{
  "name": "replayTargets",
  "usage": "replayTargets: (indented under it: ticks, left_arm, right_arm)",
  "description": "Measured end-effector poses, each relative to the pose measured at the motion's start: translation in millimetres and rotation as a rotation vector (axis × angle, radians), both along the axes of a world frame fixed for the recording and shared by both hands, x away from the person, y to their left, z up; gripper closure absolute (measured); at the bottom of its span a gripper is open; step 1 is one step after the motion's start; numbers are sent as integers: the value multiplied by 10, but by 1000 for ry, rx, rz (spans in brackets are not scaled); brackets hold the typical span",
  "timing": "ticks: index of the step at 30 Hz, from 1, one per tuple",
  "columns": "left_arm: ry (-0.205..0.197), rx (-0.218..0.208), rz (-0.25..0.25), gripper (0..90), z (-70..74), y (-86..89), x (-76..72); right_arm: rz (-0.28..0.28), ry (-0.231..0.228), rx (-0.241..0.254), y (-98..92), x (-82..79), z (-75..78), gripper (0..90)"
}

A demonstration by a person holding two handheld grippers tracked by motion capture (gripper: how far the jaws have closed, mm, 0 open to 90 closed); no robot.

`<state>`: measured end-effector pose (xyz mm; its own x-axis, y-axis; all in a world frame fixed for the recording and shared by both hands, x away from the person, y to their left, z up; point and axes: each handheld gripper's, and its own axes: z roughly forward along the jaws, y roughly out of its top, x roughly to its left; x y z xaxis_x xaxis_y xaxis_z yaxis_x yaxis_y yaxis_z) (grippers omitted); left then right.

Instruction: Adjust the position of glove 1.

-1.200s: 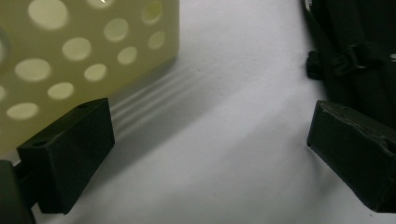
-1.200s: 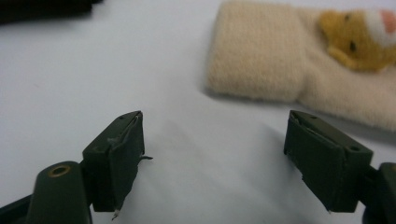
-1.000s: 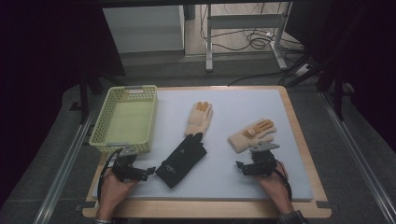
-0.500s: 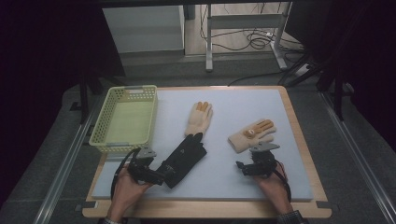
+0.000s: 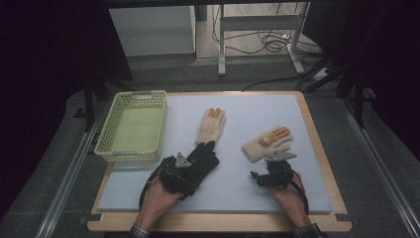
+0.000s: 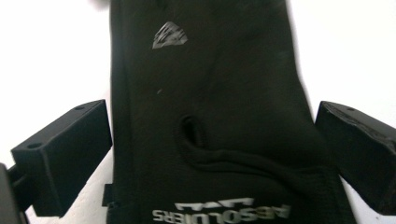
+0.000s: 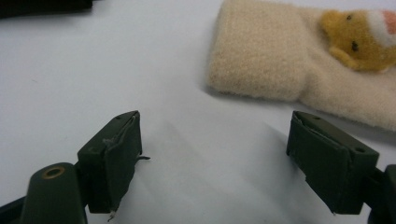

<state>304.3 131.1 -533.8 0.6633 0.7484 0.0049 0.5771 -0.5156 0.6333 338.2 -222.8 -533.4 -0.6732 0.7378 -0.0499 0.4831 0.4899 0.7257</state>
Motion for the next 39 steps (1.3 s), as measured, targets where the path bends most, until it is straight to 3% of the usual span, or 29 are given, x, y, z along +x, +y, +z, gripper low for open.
replayTargets:
  ticks: [3, 4, 7, 11, 15, 20, 26, 33, 39]
  left_arm:
    - [50, -31, -15, 0, -56, 20, 20]
    - [49, -8, -27, 0, -73, -6, 7]
    - [43, -3, -38, 0, -64, -40, -23]
    - [58, -11, -12, 31, -51, -27, -17]
    - [76, -14, 1, 186, 4, 30, 0]
    - [66, -35, 23, 457, 27, 151, 14]
    - [43, -76, 28, 650, 50, 221, -40]
    - [46, -89, 26, 683, 118, 250, -43]
    - [22, -104, 35, 679, 320, 248, -19]
  right_arm:
    - [0, 0, 0, 0, 0, 0, 177]
    - [0, 0, 0, 0, 0, 0, 177]
    - [0, -1, -1, 1, -1, 0, 177]
    - [-1, -2, -1, 1, -2, 0, 176]
    - [-1, -2, -2, 2, -3, -1, 176]
    - [-2, -4, -3, 3, -4, -1, 174]
    - [-2, -4, -4, 4, -5, -1, 174]
    - [-2, -4, -4, 5, -5, -1, 173]
    - [-2, -4, -4, 4, -5, -1, 173]
